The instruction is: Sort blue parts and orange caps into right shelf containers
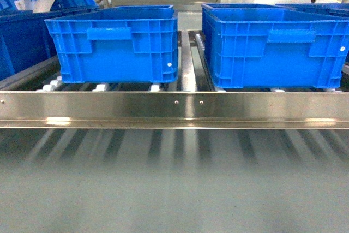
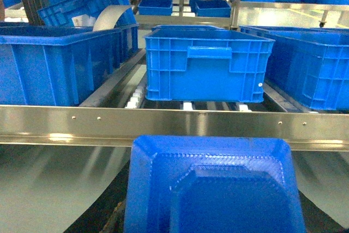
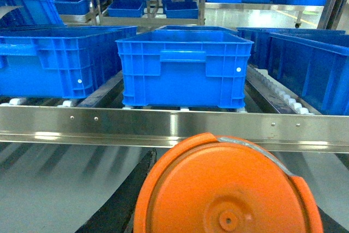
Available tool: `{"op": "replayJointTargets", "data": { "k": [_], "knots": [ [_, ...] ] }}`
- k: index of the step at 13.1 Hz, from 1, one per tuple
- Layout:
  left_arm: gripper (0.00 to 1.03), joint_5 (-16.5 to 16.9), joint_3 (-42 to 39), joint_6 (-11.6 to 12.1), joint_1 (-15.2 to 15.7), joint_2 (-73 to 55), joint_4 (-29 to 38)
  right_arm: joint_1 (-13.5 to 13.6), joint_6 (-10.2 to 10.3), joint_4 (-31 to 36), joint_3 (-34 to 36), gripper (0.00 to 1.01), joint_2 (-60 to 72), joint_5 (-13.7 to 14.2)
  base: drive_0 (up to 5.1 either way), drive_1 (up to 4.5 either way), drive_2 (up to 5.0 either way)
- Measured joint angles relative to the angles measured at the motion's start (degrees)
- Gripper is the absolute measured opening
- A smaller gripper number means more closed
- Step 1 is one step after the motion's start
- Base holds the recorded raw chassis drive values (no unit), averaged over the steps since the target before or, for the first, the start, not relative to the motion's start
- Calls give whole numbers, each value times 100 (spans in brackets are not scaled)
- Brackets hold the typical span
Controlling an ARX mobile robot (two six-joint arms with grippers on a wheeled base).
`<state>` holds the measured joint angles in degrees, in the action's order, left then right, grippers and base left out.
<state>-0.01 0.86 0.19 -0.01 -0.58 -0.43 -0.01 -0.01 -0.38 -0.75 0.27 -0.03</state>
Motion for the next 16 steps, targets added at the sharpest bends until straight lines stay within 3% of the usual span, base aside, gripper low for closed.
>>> {"op": "replayJointTargets", "data": {
  "k": [16],
  "knots": [
    [44,-4,0,-2,0,0,9,0,0,0,0,45,0,2,1,407,-405]
  ]
}}
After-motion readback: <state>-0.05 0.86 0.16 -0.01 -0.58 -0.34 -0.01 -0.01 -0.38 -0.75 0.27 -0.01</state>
